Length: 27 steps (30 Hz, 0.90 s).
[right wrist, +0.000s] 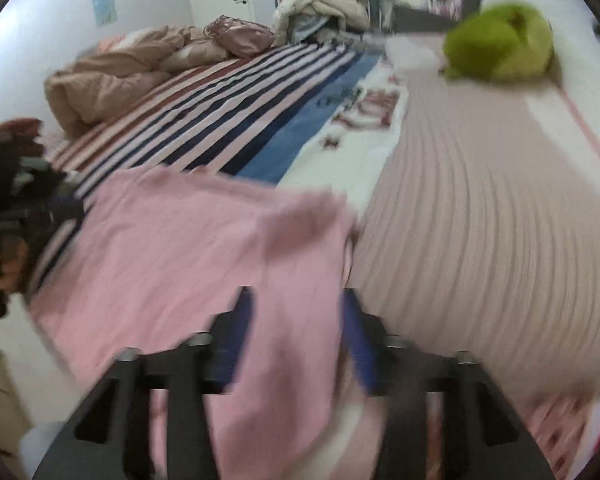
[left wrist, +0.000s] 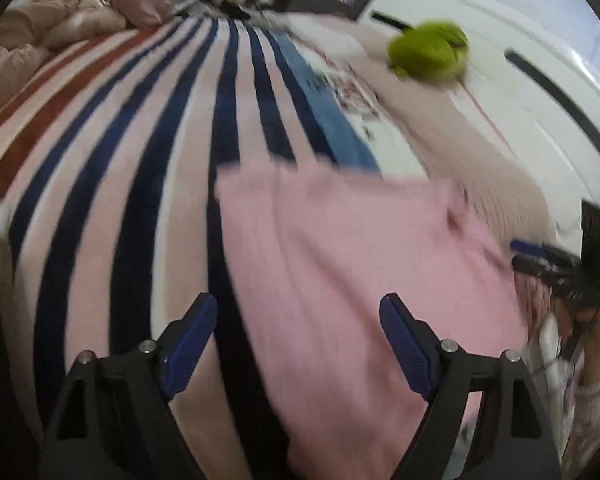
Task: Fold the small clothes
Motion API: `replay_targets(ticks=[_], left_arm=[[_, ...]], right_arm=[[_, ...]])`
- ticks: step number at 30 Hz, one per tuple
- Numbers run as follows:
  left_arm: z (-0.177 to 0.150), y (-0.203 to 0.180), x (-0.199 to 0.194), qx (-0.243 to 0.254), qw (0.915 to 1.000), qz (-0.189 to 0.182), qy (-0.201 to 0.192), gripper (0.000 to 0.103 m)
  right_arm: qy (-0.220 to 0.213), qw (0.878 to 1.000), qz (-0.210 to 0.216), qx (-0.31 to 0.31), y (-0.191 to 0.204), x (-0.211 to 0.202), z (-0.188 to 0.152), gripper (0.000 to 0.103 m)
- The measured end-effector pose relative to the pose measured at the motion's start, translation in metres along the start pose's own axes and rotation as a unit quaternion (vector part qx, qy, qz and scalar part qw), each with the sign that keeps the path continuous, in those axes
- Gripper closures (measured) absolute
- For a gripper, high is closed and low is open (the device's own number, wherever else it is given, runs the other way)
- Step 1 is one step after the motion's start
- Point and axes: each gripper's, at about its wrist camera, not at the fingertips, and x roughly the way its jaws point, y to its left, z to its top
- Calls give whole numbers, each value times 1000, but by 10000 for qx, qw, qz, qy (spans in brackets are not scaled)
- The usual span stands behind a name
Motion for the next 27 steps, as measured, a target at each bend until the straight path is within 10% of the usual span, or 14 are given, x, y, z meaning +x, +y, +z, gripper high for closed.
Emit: replay_targets(ticks=[5, 7, 8, 11, 19, 22, 24, 27], left_arm=[[-48, -8, 9, -172, 9976, -577, 347, 20], [-57, -24, 10, -27, 9989, -431, 188, 45], [-58, -28, 11, -35, 9988, -441, 189, 79], [-58, -30, -4, -121, 9989, -463, 17, 90], [-97, -10, -75, -16, 9995, -68, -324, 90], [-109, -5, -66, -14, 9998, 121, -133, 74], [-112, -4, -64, 30, 9997, 203, -145, 40], [-113, -1, -73, 77, 9990, 237, -375, 37]], right_arm=[[532, 9973, 404, 317, 3, 20, -46, 28], [479, 9966, 569, 360, 11, 28, -53, 55], [440, 9962, 662, 344, 15, 30, -53, 64], [251, 9976, 602, 213, 37, 26, -49, 86], [368, 9904, 1328, -133, 91, 17, -58, 88], [482, 9942, 939, -205, 101, 17, -67, 73], [334, 9969, 630, -322, 100, 10, -67, 58], [-107, 9994, 193, -266, 89, -10, -54, 57]])
